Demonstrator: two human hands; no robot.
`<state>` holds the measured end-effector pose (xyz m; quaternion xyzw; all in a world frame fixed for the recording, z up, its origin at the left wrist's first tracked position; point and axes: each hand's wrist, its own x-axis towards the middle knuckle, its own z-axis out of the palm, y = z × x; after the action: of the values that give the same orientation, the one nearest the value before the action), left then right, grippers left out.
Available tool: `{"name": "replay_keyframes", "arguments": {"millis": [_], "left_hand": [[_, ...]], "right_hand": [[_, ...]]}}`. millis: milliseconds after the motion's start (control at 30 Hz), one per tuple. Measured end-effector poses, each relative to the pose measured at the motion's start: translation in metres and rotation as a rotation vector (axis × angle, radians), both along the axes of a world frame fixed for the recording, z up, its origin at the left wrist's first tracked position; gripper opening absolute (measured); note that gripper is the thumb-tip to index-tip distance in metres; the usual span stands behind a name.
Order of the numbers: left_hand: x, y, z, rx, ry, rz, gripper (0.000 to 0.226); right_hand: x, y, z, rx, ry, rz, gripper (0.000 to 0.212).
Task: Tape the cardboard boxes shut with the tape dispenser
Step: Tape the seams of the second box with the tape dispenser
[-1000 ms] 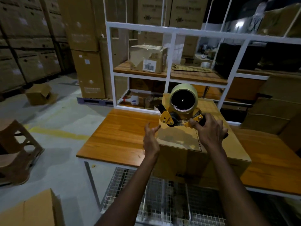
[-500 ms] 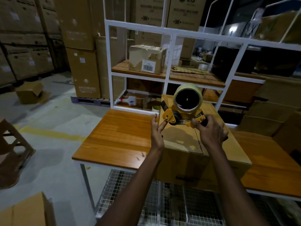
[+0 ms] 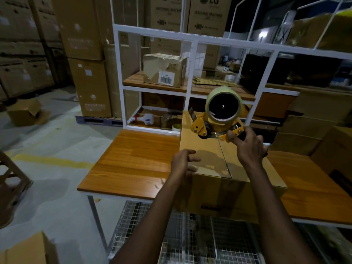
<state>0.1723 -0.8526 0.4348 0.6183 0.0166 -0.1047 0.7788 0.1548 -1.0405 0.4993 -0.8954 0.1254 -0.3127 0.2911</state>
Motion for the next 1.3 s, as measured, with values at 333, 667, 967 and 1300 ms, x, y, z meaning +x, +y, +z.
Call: {"name": "replay_keyframes", "arguments": {"millis": [333,667,967,1300], "left_hand": [[0.016,-0.03,0.008,-0.468,0.399,-0.237,0.042],[0.006,-0.018,0.007,-0.463,0.25,0.121,0.022],[-0.004,0.033,-0.023,-0.148,0.149,0.191,0.011],[0.004,0.058,-0.045,-0.014,0.093,0.229,0.012]], "right_hand": [[-0.006,-0.007,-0.003,-0.084,0.0,0.062,0.069],[-0.014,-0.01,-0.014,-0.032,0.018,0.047,0.073],[-0.021,-0.023,-0.018,-0.007,0.009,0.049,0.062],[-0.027,-0.01,-0.05,-0.144,0.086,0.075,0.067]]}}
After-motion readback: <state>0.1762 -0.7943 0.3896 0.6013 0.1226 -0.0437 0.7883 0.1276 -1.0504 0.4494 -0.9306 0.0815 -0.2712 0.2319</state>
